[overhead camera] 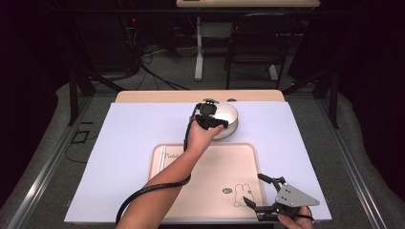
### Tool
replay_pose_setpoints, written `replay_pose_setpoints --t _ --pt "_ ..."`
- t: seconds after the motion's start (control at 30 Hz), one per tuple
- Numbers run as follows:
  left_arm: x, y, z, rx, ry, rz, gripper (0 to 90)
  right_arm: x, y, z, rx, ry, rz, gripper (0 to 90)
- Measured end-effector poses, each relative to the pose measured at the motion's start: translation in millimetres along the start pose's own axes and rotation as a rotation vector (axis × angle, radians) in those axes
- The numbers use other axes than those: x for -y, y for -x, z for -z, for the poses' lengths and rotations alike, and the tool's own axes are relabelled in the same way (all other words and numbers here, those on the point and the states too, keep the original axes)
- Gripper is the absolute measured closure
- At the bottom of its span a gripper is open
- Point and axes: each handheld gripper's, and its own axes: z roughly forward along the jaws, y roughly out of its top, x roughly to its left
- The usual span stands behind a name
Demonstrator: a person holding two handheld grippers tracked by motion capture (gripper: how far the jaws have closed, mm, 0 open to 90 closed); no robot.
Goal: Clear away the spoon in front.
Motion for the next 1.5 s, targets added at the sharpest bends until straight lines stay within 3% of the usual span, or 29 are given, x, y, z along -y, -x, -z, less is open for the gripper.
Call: replay_pose_setpoints --t 0.27,0.47,0.7,0.97,1.13,1.17,1.23,1.37,1.5 --pt "4.4 5.0 -5.6 -0.042 -0.011 -0.038 31.6 0.2 0.2 0.0 0.001 0.000 0.001 14.5" --pt "4.3 -11.7 0.7 -0.063 0.001 -0.006 39.1 0.1 0.2 0.3 0.001 0.002 -0.001 14.5" --pt "1.5 -33.6 7.1 -0.074 0.020 0.036 55.5 0.1 0.0 -0.1 0.003 -0.001 -0.001 14.4" --pt "-8.5 -50.1 3.8 -0.073 0.037 0.080 61.0 0.2 0.1 0.2 0.000 0.000 -0.003 14.5" --pt "-15.6 -55.8 -3.0 -0.085 0.050 0.092 59.3 0.4 0.3 0.3 -0.001 -0.002 -0.003 14.4" --pt "-18.3 -58.6 -7.5 -0.083 0.059 0.120 57.8 0.4 0.4 0.3 -0.001 -0.006 -0.004 14.5" --pt "-20.1 -60.4 -11.0 -0.085 0.057 0.129 53.9 0.5 0.3 0.4 -0.002 -0.007 -0.004 14.5" --pt "-18.1 -61.2 -12.5 -0.051 0.087 0.178 46.2 0.8 0.9 0.6 -0.001 -0.005 -0.008 14.5" --pt "-10.9 -59.4 -15.6 -0.052 0.095 0.198 38.1 0.7 1.1 0.8 -0.001 -0.005 -0.008 14.5"
